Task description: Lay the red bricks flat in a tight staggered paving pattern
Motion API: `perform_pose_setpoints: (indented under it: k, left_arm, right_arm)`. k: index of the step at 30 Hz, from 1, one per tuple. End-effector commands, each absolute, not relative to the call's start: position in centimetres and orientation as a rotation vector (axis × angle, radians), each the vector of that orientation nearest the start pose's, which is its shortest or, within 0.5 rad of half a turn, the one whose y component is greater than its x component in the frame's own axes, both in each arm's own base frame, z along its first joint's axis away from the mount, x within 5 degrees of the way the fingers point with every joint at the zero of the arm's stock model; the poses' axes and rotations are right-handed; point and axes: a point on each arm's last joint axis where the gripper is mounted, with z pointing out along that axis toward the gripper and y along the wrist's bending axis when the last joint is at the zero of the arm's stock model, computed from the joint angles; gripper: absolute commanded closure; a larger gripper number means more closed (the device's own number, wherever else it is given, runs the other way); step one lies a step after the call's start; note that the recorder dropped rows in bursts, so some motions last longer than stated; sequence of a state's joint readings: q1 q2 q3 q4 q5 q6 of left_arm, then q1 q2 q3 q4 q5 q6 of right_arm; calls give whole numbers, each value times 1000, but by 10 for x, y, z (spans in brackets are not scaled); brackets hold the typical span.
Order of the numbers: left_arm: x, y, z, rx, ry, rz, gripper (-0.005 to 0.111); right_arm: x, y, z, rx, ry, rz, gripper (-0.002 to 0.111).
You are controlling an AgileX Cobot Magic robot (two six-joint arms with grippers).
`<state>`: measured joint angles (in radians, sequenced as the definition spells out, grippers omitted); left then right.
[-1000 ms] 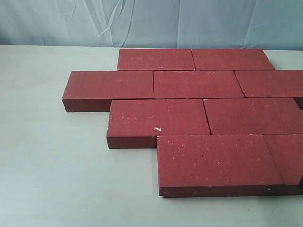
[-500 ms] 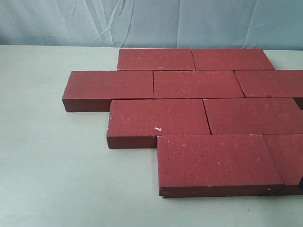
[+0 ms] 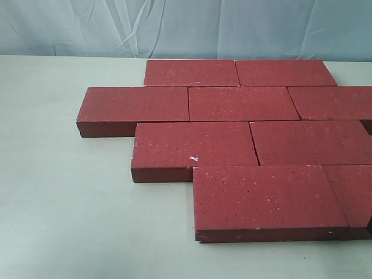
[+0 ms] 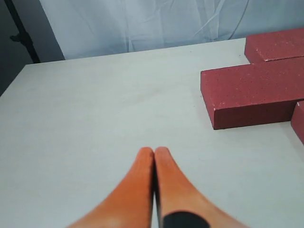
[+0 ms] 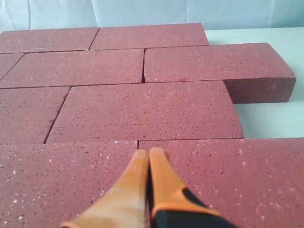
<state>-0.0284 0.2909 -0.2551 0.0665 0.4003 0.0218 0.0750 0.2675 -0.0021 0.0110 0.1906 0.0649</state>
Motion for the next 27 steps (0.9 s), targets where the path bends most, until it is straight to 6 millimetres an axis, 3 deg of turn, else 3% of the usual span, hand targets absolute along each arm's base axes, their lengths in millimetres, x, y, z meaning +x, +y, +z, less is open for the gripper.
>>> perform_pose_setpoints:
  k: [1, 4, 11, 13, 27]
  left_arm:
    - [77, -1, 222, 92, 1802, 51, 107]
    - [74, -2, 195, 85, 1749, 34, 107]
    - [59, 1, 188, 30, 1788, 53, 107]
    - [56, 1, 191, 30, 1723, 55, 107]
    - [55, 0, 192, 2, 1723, 8, 107]
  right_arm:
    - [73, 5, 180, 3, 1923, 98, 109]
    - [73, 5, 180, 3, 1923, 98, 109]
    - [73, 5, 180, 3, 1923, 98, 109]
    - [73, 5, 180, 3, 1923, 98, 109]
    - [73, 5, 180, 3, 1923, 98, 109]
